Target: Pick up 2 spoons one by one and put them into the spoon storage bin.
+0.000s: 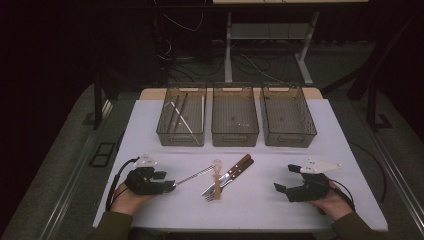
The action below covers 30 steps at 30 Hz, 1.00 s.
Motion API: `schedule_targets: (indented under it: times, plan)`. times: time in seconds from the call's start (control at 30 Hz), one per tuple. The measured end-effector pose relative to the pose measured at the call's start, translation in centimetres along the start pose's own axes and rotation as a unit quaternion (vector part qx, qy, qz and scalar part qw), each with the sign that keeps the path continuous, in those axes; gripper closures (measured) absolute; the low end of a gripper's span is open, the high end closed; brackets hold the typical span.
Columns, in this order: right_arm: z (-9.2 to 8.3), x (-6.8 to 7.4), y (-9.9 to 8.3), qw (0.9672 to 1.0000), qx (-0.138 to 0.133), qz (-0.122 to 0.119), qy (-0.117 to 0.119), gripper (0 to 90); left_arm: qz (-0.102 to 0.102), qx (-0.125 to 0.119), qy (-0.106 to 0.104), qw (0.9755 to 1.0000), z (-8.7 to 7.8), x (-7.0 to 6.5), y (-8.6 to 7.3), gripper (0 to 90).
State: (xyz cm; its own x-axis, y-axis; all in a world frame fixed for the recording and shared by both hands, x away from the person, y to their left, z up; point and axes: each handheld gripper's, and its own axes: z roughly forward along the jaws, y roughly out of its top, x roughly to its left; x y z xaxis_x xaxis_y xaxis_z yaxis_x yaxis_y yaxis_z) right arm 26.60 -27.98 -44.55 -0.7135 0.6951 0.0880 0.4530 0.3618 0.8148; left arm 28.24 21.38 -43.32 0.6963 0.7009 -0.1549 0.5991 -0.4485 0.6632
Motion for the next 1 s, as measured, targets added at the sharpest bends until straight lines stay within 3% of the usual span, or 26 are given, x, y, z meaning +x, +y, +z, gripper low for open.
schedule_targets:
  times: [0.23, 0.77, 1.0]
  plan:
    - [0.0, 0.0, 0.0, 1.0, 0.001, 0.001, -0.001, 13.8, 0.004, 0.017, 0.002, 0.9998, 0.3, -0.3, -0.4, 50.8]
    - [-0.1, 0.0, 0.0, 1.0, 0.001, 0.002, -0.002, 13.8, 0.043, 0.032, 0.023, 0.9983, 0.3, -1.3, -0.7, 60.3]
    - [0.0, -0.1, 0.0, 1.0, 0.002, 0.0, -0.002, 13.8, 0.038, 0.031, 0.02, 0.9986, 0.2, -1.3, -0.7, 68.6]
